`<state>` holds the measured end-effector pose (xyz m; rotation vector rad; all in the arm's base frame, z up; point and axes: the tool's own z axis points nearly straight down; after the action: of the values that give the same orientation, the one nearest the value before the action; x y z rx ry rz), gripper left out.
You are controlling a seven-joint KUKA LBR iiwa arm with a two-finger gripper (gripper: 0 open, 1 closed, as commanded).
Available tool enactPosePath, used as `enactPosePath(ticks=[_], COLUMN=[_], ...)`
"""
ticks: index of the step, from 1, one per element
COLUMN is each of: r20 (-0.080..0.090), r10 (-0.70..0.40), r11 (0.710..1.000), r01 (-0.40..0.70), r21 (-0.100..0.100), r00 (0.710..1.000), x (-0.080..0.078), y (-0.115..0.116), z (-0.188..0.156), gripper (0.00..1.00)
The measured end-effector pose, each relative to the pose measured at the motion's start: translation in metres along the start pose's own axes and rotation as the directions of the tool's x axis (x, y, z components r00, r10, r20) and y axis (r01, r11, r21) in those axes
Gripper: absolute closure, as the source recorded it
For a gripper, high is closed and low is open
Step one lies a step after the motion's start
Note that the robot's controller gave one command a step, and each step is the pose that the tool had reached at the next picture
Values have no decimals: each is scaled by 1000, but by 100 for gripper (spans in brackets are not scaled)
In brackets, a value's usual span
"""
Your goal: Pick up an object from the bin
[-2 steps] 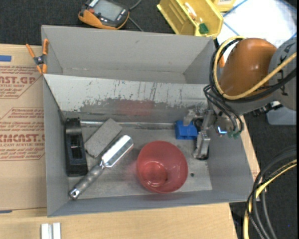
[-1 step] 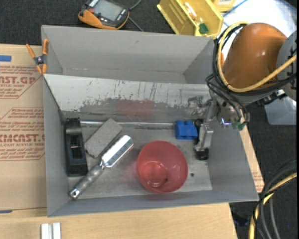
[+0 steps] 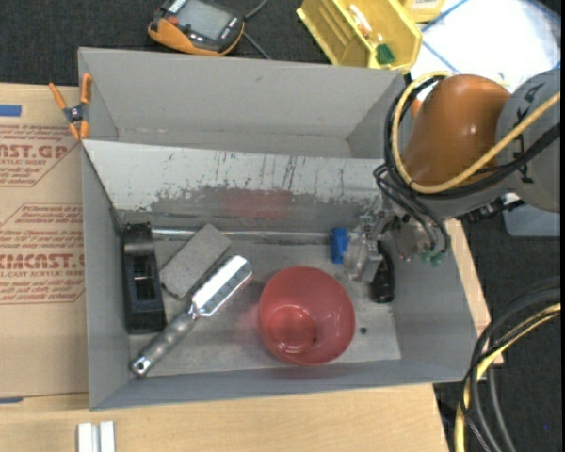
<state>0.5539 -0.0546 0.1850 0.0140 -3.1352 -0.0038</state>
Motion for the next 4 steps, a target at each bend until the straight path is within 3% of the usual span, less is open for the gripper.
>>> enactPosePath(ticks=[1, 2, 3, 4], r20=[3, 5, 3, 10], r10=[0, -100, -117, -265], r11=[1000, 995, 993, 964], r01=[0, 100, 117, 265], r21=[0, 1, 0, 2], r00=[1000, 995, 993, 964], x=[-1, -1, -2, -9], y=[0, 12, 15, 51], z=[-1, 34, 45, -2], gripper=[100, 100, 100, 100])
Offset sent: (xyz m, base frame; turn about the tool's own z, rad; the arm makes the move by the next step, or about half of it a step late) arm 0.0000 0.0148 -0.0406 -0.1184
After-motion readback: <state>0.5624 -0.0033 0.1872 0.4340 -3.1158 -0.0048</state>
